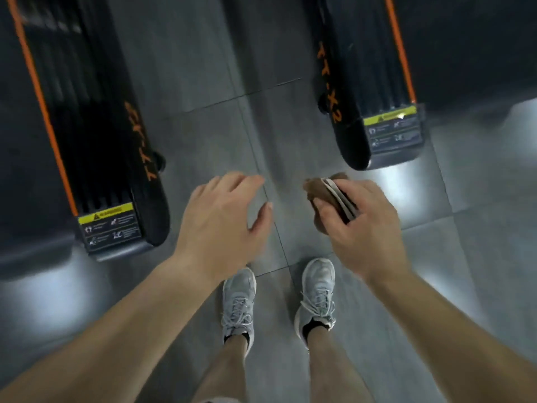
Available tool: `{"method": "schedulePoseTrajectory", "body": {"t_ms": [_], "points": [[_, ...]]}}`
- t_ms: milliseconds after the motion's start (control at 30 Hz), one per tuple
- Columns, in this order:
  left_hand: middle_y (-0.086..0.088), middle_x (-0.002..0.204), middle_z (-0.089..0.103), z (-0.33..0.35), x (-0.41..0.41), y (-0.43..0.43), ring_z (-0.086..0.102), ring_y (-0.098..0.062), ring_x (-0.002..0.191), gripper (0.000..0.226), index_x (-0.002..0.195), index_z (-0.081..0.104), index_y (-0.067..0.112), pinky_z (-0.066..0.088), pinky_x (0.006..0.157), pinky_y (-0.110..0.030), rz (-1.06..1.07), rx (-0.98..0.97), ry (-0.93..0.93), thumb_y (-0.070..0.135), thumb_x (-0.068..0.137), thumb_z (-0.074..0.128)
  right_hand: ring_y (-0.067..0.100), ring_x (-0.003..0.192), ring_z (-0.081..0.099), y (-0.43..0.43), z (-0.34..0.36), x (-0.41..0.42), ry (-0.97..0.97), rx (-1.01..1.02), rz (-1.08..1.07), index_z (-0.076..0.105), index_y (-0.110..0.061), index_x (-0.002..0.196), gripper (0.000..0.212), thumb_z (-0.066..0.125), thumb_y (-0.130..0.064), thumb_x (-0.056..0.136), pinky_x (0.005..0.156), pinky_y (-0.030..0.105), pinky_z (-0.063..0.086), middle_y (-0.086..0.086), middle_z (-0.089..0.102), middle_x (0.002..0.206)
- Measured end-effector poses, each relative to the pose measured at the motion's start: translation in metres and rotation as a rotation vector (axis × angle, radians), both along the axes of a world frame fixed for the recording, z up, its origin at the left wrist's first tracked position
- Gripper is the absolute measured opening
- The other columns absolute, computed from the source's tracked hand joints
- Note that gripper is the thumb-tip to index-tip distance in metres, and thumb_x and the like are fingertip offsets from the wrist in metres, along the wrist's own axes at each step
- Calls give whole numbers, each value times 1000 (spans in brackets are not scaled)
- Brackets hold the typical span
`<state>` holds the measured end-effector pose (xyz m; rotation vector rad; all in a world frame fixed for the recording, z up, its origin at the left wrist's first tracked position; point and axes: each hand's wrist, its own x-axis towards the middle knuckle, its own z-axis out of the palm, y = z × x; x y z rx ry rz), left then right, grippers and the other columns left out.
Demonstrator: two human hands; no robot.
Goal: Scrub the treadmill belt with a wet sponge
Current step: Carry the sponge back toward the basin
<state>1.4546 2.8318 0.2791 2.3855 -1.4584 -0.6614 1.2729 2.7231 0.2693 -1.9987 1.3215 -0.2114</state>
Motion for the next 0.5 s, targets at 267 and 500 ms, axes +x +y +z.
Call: {"method": "schedulePoseTrajectory", "body": {"t_ms": [267,500], "points": [[2,113,70,38,-85,-75,66,-25,100,47,123,67,16,51,89,-44,-349,3,12,46,93,45,7,92,59,-2,41,-125,-16,-13,-438,72,-28,113,27,69,-38,88,82,24,50,-10,63,106],[5,122,67,68,-168,-143,64,-19,106,50,131,63,20,51,90,-41,-591,27,5,48,95,44,8,96,55,-17,59,-223,-12,-31,-690,70,-29,111,26,67,-40,89,80,25,41,-6,65,104]]}}
